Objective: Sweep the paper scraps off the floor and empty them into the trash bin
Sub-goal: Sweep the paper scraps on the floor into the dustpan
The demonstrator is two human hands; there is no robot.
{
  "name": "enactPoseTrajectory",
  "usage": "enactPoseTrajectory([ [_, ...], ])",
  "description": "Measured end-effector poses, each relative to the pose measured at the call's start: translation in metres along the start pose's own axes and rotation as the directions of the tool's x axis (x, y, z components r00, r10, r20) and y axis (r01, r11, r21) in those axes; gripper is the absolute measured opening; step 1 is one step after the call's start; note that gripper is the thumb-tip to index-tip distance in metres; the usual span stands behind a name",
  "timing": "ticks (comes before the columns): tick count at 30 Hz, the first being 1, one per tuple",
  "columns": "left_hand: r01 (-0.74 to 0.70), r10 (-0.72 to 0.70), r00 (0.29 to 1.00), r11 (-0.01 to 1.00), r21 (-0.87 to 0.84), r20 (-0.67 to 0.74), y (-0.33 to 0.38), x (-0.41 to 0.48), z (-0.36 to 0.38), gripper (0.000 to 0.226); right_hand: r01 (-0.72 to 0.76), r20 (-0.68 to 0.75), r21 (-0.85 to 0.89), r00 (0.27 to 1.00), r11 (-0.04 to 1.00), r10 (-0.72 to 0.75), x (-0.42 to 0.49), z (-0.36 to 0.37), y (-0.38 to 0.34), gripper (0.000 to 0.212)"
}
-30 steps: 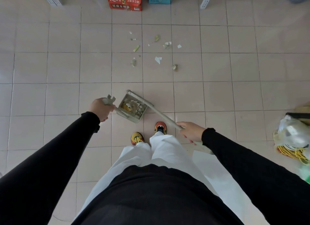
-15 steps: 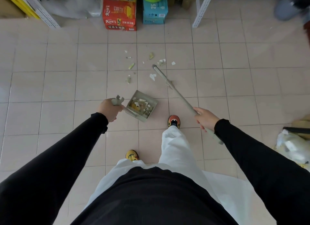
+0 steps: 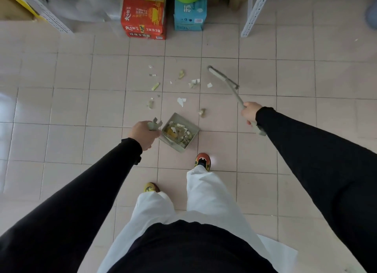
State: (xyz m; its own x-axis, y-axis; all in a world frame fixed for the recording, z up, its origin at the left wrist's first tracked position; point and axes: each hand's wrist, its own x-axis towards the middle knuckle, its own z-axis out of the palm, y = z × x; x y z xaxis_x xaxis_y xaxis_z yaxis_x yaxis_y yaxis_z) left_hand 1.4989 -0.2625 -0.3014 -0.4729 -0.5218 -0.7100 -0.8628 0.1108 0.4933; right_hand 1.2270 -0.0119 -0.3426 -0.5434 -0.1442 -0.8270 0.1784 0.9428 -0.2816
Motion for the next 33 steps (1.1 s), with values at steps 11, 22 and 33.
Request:
enactPoseTrajectory([
  [11,-0.011,0.014,1.000,0.992,0.126,-0.023,0.042,0.005,0.030,0.004,-0.009,0.271,-0.190,0.961,0.982,0.061,-0.051,0.019,0.059,0.048],
  [22,0.026,-0.023,0.999,0.991,0.131,-0.025,0.036,0.003,0.029,0.018,0.114,0.234,-0.199,0.970,0.973,-0.065,-0.084,0.030,0.081,0.055],
  [33,0.003,0.004,0.998,0.994,0.107,-0.066,0.022,0.000,0.016,0.014,0.035,0.333,0.019,0.942,0.999,-0.039,-0.116,0.034,0.104,0.059],
])
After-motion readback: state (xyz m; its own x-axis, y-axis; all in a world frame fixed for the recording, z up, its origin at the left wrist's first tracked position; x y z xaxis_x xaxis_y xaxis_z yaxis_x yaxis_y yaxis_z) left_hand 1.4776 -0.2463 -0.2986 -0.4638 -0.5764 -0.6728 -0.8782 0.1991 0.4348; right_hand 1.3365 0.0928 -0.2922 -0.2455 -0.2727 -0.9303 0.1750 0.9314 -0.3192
